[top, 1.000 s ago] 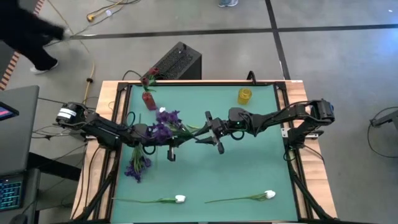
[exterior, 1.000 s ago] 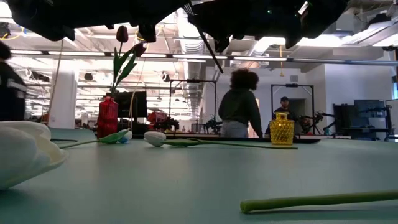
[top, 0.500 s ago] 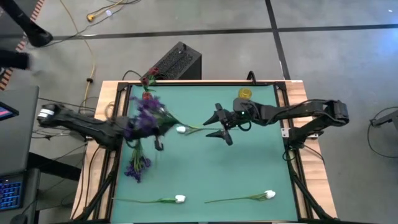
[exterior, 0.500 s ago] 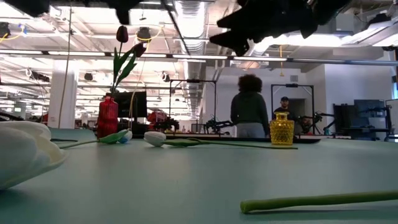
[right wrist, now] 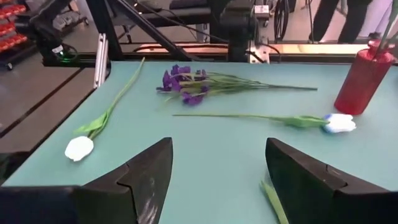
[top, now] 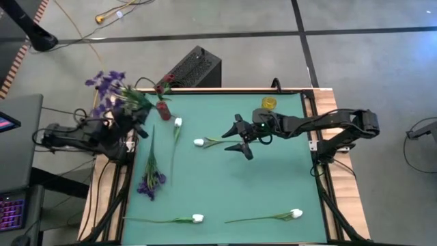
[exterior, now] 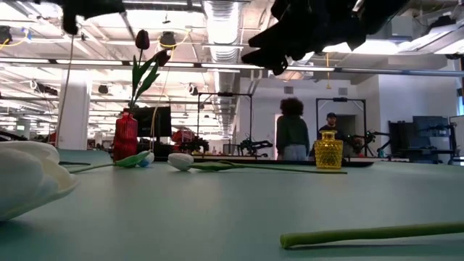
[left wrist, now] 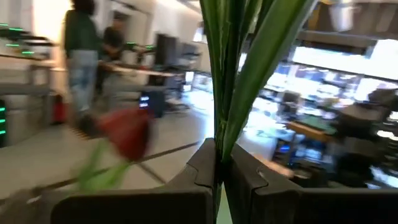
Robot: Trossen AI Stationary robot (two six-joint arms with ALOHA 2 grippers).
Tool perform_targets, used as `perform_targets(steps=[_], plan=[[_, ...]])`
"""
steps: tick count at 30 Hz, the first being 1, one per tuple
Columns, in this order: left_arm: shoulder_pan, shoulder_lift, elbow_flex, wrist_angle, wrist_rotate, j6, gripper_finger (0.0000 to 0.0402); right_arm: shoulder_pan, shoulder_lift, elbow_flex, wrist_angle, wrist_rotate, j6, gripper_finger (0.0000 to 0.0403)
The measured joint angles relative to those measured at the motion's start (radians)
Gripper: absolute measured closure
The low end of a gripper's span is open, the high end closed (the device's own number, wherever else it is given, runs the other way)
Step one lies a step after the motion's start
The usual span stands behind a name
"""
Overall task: Sort flowers into vase by color
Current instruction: Put the top violet flowers into the red vase
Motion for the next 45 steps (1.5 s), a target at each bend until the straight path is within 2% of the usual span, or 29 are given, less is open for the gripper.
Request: perform_targets(steps=[4,10,15,18,26,30,34,39,45], plan=[[0.0,-0.063,0.001,-0.085,-0.129,0.007,0.0401,0.0,0.0,0.0,0.017,0.001,-0.024,0.012],[0.0,-0.077,0.056,-0.279,-0.231,-0.045,0.0401,0.0,0.0,0.0,0.03,0.001,-0.022,0.012],[0.007,-0.077,0.058,-0.286,-0.321,0.005,0.0401,0.0,0.0,0.0,0.037,0.001,-0.02,0.012],[0.046,-0.072,0.058,-0.281,-0.332,0.013,0.0401,0.0,0.0,0.0,0.052,0.001,-0.019,0.012],[0.266,0.014,0.058,-0.25,-0.182,0.066,0.0401,-0.001,0.0,0.0,0.076,0.001,0.028,0.012],[0.406,0.035,0.058,-0.248,0.003,0.034,0.0401,0.001,0.0,0.0,0.076,0.001,0.056,0.012],[0.549,0.054,0.058,-0.243,0.118,0.03,0.0401,0.001,0.0,0.0,0.075,0.001,0.061,0.012],[0.704,0.061,0.058,-0.241,0.315,0.0,0.0401,0.001,0.0,0.0,0.074,0.001,0.077,0.012],[0.843,0.118,0.058,-0.258,0.461,-0.017,0.0401,0.001,0.0,0.0,0.074,0.001,0.088,0.012]])
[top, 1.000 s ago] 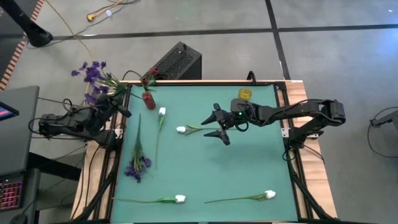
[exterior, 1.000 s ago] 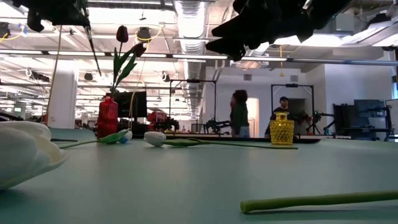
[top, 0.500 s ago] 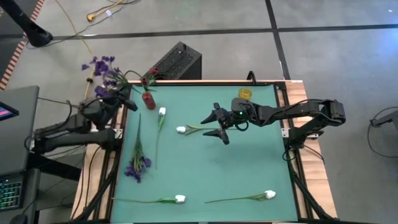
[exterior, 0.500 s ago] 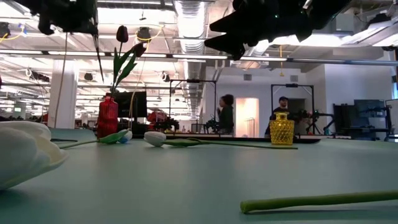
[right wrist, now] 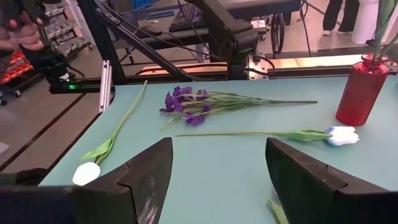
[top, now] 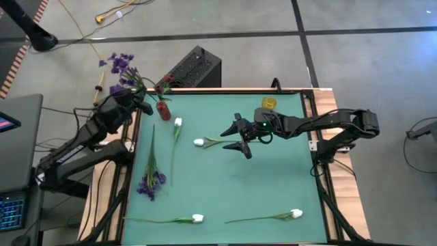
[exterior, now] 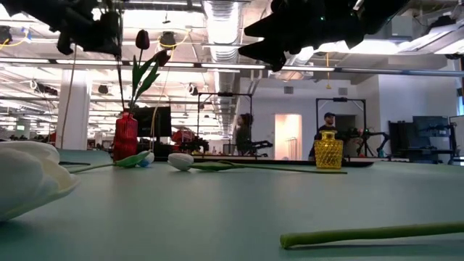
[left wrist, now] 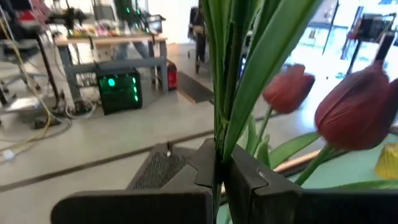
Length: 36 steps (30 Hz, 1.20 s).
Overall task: Sort flowers into vase by color
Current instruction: Put the top violet flowers into the red vase
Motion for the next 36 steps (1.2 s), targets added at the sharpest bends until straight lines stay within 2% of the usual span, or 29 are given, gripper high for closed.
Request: perform_targets(steps=[6,15,36], plan=[[0.073,0.037,0.0,0.007,0.112,-0.016,0.0401,0.006,0.0,0.0,-0.001,0.0,0.0,0.012],[0.091,0.051,-0.004,0.001,0.128,-0.023,0.0401,0.006,0.0,0.0,-0.001,0.0,0.0,0.012],[0.09,0.257,-0.031,0.006,0.14,-0.061,0.0401,0.006,0.0,0.0,-0.039,0.0,-0.01,0.012]])
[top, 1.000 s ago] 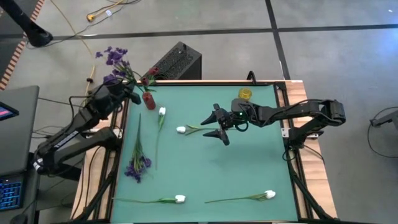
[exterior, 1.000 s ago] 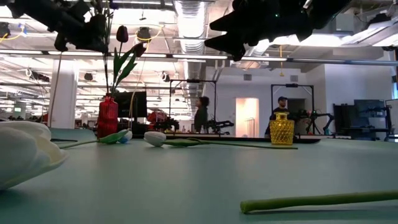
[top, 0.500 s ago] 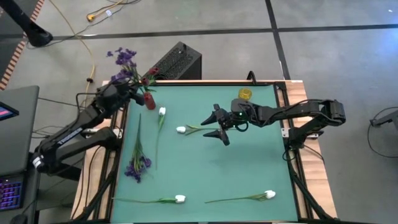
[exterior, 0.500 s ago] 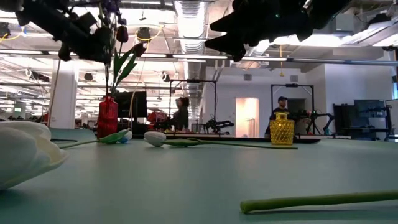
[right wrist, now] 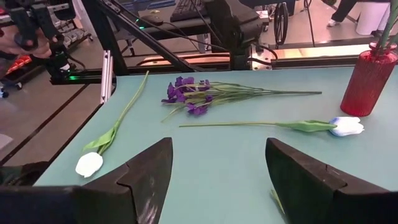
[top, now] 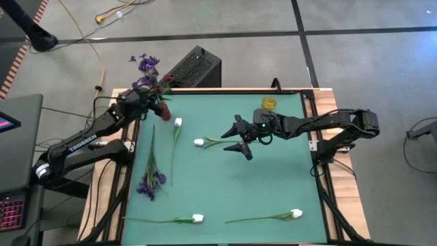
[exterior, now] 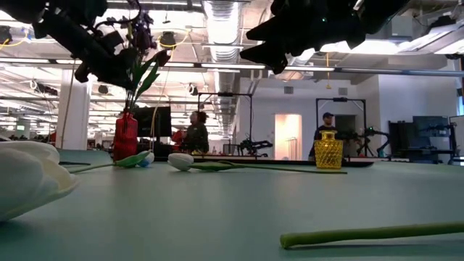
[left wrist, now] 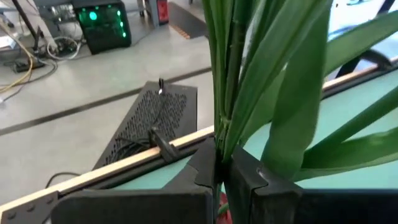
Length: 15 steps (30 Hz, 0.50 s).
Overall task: Sort flowers into vase by color
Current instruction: Put the top violet flowers into the red vase
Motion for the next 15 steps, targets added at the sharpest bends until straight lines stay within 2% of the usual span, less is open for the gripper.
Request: perform_targets(steps=[10,15], plan=[[0.0,0.037,0.0,-0.031,-0.028,-0.014,0.04,0.0,0.0,0.0,-0.028,0.0,-0.002,0.012],[0.0,0.039,0.0,-0.104,-0.08,-0.028,0.0368,0.0,0.0,0.0,-0.03,0.0,-0.012,0.012]])
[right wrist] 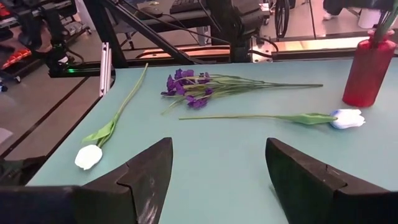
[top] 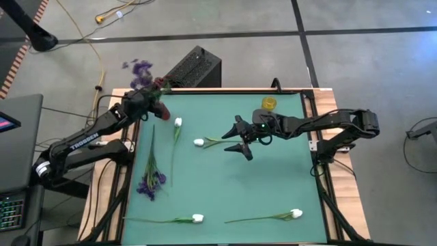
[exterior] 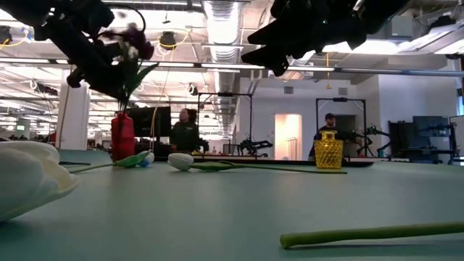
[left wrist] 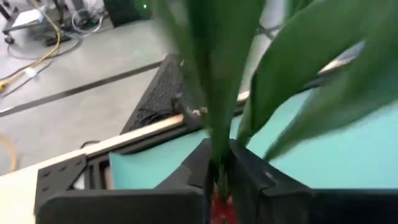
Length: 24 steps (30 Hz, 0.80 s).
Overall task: Sort flowers into vase by color
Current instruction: Put the top violet flowers into the red vase, then put the violet flowers into the red vase
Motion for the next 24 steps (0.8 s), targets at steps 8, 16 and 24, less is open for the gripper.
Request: perform_targets(steps=[8,16,24], plan=[[0.0,0.0,0.0,-0.004,0.053,0.042,0.0281,0.0,0.0,0.0,0.0,0.0,-0.004,0.012],[0.0,0.0,0.0,-0.023,0.083,0.067,0.0236,0.0,0.0,0.0,0.0,0.0,-0.006,0.012],[0.0,0.0,0.033,-0.174,0.107,0.086,0.0219,0.0,0.0,0.0,0.0,0.0,-0.006,0.012]])
